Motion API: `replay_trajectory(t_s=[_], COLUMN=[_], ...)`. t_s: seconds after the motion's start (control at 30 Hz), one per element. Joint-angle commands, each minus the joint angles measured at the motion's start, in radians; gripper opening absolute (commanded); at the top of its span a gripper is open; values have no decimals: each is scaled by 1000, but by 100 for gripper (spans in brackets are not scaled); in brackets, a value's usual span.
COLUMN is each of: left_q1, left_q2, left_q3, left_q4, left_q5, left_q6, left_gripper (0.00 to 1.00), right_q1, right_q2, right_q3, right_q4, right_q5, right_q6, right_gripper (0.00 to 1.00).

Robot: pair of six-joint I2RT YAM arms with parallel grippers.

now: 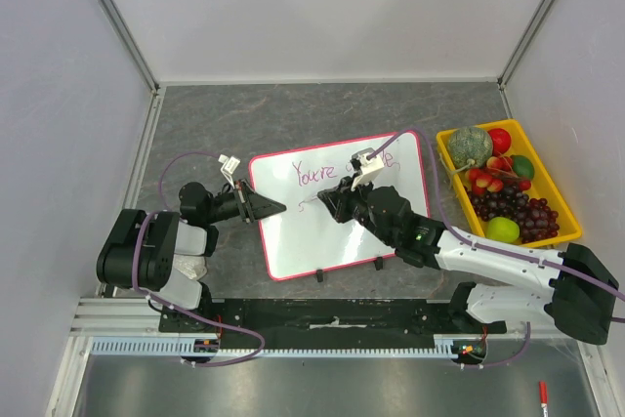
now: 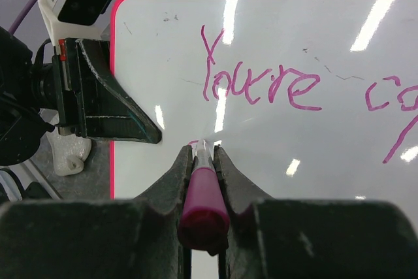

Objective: Write a sentence on the whiteboard

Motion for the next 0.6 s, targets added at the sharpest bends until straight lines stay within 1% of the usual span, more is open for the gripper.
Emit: replay_trajectory(t_s=[0.0, 0.37, 0.57], left_q1=[-3, -3, -4], left_q2=[17, 20, 20], left_q3=[-14, -12, -12], left_q4=[20, 21, 20], left_q5=[6, 6, 6], left_q6=[66, 64, 64], left_gripper=[2, 2, 2], right_q1=[-11, -23, -24], right_q2=[-10, -56, -68], right_q3=[-21, -18, 5], right_q4=[-52, -96, -69], right_q5=[66, 93, 56], right_q6=[-10, -27, -29], right_gripper=[0, 0, 0])
